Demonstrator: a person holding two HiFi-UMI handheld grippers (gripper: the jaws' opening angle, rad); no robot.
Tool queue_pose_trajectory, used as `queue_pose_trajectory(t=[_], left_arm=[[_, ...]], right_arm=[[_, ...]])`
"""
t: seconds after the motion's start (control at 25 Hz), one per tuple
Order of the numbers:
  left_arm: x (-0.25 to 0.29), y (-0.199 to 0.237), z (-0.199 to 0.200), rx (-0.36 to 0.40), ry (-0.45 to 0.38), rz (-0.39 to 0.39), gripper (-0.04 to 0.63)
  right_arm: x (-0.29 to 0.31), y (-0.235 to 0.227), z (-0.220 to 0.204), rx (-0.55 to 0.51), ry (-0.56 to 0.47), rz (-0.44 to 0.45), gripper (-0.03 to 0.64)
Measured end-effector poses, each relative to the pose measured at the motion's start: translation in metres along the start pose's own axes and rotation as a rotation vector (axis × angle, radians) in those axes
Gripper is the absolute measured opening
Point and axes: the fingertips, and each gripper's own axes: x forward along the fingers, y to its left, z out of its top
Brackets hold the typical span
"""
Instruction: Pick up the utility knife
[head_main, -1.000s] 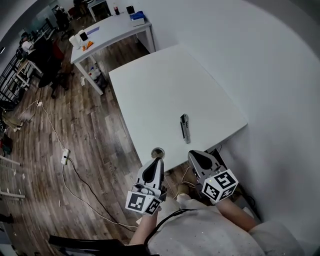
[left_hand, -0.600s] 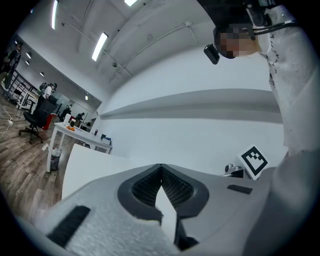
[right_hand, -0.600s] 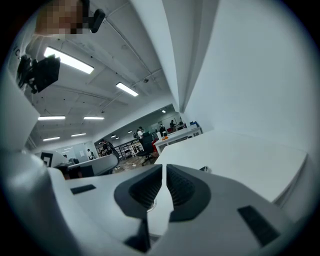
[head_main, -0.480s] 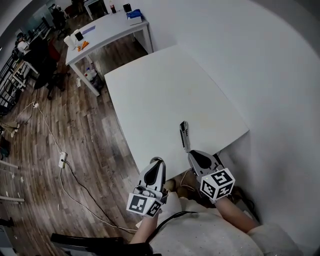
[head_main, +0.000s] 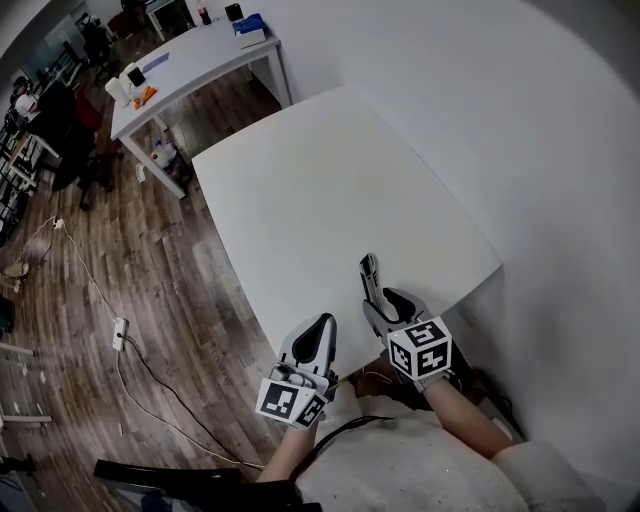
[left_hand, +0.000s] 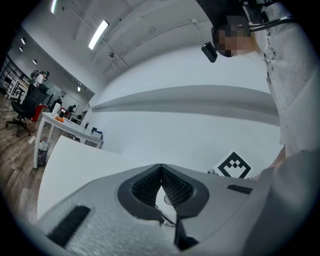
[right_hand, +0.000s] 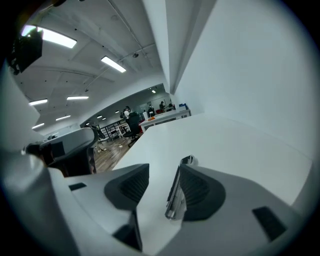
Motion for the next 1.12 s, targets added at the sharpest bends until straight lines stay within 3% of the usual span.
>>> queue_pose_trajectory(t=[0.2, 0.52, 1.12], left_arm=[[0.015, 0.012, -0.002, 0.004, 0.016, -0.006, 0.006], [0.032, 0.021, -0.002, 0.0, 0.014, -0.005, 0.006], [0.051, 0.037, -0.005, -0.008, -0.009, -0.012, 0.006]], right_arm=[[0.032, -0.022, -0.001, -0.054, 0.092, -0.058, 0.199], [0.054, -0.036, -0.016, -0.094, 0.241, -0.078, 0.236], [0.074, -0.044, -0.028, -0.162, 0.299, -0.122, 0.244]])
